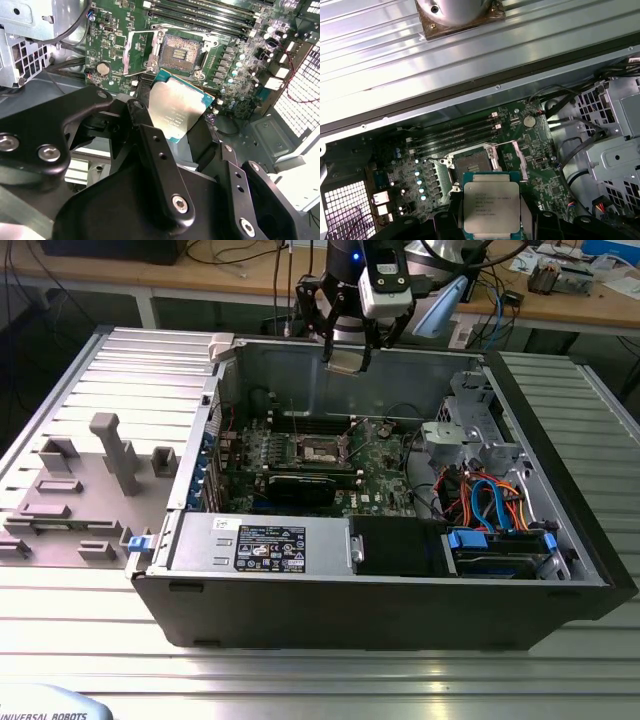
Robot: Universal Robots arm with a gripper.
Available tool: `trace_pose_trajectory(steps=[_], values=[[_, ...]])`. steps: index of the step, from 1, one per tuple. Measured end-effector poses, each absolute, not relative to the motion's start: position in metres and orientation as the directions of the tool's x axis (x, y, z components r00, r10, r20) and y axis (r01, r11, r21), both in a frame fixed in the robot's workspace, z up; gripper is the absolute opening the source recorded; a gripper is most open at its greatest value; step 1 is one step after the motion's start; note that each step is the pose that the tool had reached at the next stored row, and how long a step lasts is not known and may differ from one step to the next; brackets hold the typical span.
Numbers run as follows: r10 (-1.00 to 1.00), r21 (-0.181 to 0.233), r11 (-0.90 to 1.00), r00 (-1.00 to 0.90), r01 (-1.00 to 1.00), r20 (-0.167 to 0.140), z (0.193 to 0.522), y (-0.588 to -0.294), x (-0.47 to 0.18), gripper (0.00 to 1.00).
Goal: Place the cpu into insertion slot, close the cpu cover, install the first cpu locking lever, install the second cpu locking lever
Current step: 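Place the cpu into insertion slot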
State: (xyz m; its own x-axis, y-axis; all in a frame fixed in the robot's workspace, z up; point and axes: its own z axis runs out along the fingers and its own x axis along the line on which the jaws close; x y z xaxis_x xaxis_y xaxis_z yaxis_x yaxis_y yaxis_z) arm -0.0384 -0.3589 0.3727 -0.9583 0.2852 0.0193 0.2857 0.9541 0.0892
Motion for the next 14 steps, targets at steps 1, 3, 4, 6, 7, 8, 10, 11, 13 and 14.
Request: trace_pose_trajectory(steps=[1, 3, 4, 6, 7, 8, 10, 11, 13, 14], values=[[0.285, 0.089, 0.954, -0.958, 0.286, 0.019, 0.3727, -0.3589, -0.0389, 0.54], [0.285, 0.089, 0.954, -0.958, 0.286, 0.019, 0.3727, -0.3589, -0.0407, 0.54], [0.285, 0.089, 0.954, -0.958, 0.285, 0.019, 0.3727, -0.3589, -0.0408, 0.54], [0.285, 0.089, 0.954, -0.958, 0.286, 0.019, 0.3727, -0.3589, -0.041, 0.54], [0.285, 0.089, 0.954, -0.958, 0.286, 0.019, 0.3727, -0.3589, -0.0411, 0.54], [0.285, 0.089, 0.954, -0.958, 0.286, 0.019, 0.3727, -0.3589, -0.0411, 0.54], [0.285, 0.089, 0.954, -0.958, 0.286, 0.019, 0.3727, -0.3589, -0.0411, 0.54], [0.285, 0.089, 0.954, -0.958, 0.286, 0.019, 0.3727, -0.3589, -0.0411, 0.54], [0.286, 0.089, 0.954, -0.958, 0.287, 0.019, 0.3727, -0.3589, -0.0411, 0.54], [0.287, 0.089, 0.954, -0.958, 0.287, 0.019, 0.3727, -0.3589, -0.0411, 0.54]])
